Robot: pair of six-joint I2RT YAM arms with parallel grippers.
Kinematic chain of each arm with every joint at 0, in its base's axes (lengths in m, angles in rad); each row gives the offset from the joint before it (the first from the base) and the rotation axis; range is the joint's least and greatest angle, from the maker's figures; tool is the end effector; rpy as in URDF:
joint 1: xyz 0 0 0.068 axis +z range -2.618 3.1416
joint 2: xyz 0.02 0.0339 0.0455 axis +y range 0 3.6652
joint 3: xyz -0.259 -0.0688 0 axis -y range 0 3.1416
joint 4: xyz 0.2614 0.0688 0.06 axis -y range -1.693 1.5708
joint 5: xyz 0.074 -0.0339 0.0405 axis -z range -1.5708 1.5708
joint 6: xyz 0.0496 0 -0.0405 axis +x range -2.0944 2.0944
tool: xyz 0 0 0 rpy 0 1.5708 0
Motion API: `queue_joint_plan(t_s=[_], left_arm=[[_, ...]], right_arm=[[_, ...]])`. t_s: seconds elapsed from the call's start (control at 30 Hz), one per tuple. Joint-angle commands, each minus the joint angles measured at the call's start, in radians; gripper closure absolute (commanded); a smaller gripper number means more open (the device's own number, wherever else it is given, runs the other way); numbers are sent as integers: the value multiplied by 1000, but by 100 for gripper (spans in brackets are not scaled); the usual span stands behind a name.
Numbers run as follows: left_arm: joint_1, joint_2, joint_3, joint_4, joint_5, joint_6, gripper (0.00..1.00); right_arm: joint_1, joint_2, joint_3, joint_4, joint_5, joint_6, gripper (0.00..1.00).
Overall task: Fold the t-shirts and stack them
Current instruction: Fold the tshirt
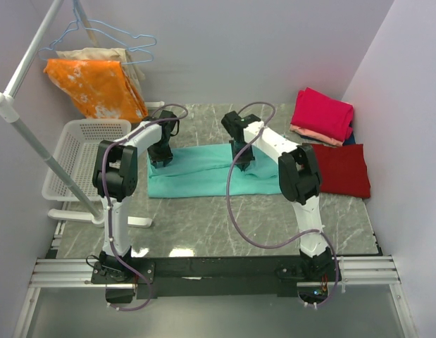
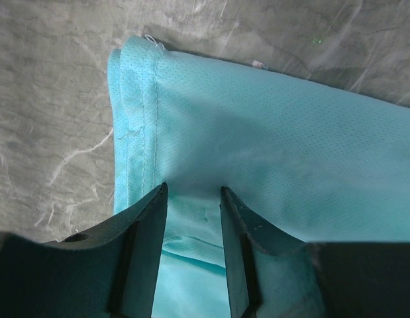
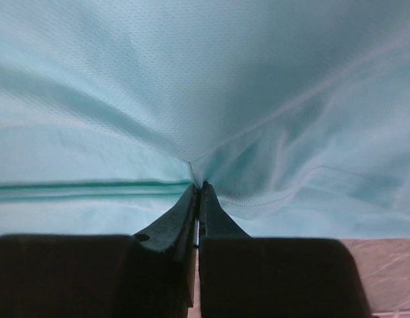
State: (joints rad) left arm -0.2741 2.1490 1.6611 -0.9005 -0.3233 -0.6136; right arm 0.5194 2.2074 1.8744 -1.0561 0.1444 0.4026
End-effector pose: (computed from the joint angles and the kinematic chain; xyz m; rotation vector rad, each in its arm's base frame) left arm 0.4303 -0.1046 0.1418 -0.5185 2.7760 0.3050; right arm 0.4054 0.2235 0.1720 -0.1509 2.9103 -0.0707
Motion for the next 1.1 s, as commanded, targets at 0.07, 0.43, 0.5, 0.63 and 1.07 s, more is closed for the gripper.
queue_joint_plan(t_s=[0.07, 0.43, 0.5, 0.63, 1.07], left_arm=[[-1, 26, 14, 2, -22, -6, 56], [-2, 20, 9, 3, -20, -5, 56], [-2, 20, 9, 3, -22, -3, 55], [-2, 22, 12, 0, -23, -3, 55], [-1, -18, -46, 11, -30, -2, 55]], right_arm=[[34, -46, -96, 34, -54, 27, 100], [33, -107, -80, 82, 20, 90, 61], [28, -141, -70, 93, 69, 114, 63], [-12, -179, -80, 93, 109, 165, 65], [-272, -16, -42, 90, 8, 177, 69]])
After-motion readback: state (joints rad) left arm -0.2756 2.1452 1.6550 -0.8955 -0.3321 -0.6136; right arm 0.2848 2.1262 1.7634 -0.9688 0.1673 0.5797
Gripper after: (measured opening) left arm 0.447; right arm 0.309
